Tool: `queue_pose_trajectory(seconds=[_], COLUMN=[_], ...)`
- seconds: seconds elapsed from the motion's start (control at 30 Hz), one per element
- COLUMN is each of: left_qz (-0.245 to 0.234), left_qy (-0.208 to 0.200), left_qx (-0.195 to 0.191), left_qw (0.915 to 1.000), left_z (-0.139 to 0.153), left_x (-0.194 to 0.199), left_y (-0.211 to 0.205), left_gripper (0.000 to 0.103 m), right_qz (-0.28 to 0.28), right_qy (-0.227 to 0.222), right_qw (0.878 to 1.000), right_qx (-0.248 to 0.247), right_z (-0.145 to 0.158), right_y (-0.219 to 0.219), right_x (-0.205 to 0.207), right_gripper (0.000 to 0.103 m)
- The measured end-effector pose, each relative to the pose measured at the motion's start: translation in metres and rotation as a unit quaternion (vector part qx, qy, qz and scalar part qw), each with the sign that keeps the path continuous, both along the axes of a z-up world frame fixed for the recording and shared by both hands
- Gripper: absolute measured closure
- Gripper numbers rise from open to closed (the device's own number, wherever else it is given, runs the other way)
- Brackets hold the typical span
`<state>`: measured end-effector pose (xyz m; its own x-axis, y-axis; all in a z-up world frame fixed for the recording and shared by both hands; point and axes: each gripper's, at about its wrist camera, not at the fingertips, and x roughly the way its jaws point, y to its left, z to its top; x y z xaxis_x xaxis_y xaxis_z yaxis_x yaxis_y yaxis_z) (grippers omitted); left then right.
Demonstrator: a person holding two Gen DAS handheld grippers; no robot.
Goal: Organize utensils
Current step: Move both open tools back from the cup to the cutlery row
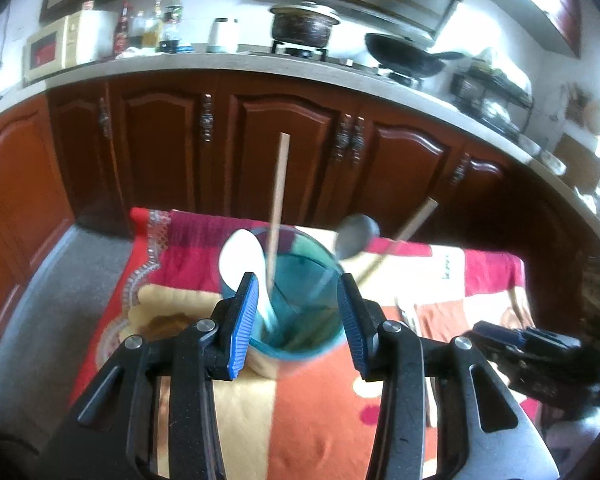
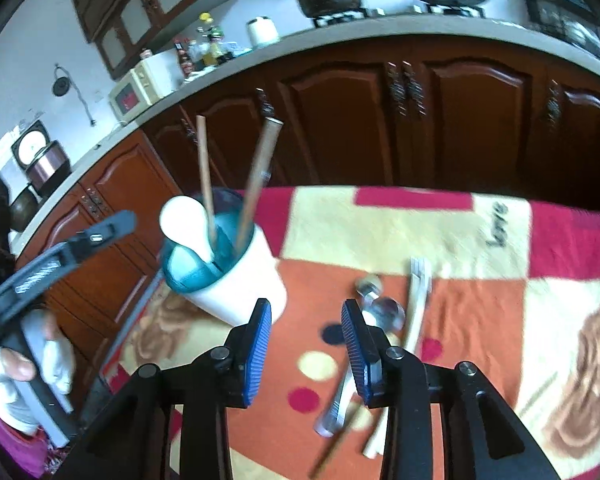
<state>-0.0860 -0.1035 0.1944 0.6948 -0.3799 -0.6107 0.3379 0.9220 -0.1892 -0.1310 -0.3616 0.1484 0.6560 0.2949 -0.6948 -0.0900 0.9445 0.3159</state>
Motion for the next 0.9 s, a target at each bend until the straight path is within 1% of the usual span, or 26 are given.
queue_pose_trajectory(seconds=[0.2,0.3,0.37,0.47,0.5,0.67,0.77,0.9], left_qz=[-0.045,-0.064,-0.077,-0.090,-0.094,-0.109,-0.114,-0.116], left_qy=[0.015,0.023,0.035,0.048,0.054,0.080,0.100,0.113], left_qx=[0.007,0.022,0.031,0.043,0.045,0.054,0.047,0.048], left_qw=[0.9989,0.9974,0.9960,0.9939,0.9931,0.9893,0.9874,0.9856], left_z=[-0.011,-0.022,-0.032,-0.047,-0.052,-0.075,-0.086,-0.097], left_x=[-0.028,-0.037,-0.042,-0.046,-0.047,-0.044,-0.040,-0.037], left_y=[-0.030,-0.047,-0.058,-0.069,-0.073,-0.090,-0.099,-0.108], left_gripper=[0.063,0.063,0.063,0.063,0.063,0.063,0.063,0.063], right_qz=[-0.037,-0.048,-0.055,-0.060,-0.058,-0.042,-0.059,-0.073], right_qy=[0.032,0.047,0.053,0.064,0.067,0.067,0.062,0.065], right_qw=[0.999,0.998,0.997,0.995,0.995,0.996,0.996,0.994], right_qx=[0.001,0.014,0.031,0.043,0.044,0.036,0.029,0.052], right_z=[-0.036,-0.056,-0.067,-0.079,-0.080,-0.086,-0.091,-0.096], right_y=[-0.036,-0.049,-0.057,-0.063,-0.062,-0.055,-0.062,-0.076], right_x=[-0.021,-0.021,-0.019,-0.011,-0.008,-0.004,0.004,0.024], right_gripper=[0.068,0.068,0.069,0.075,0.078,0.078,0.078,0.078])
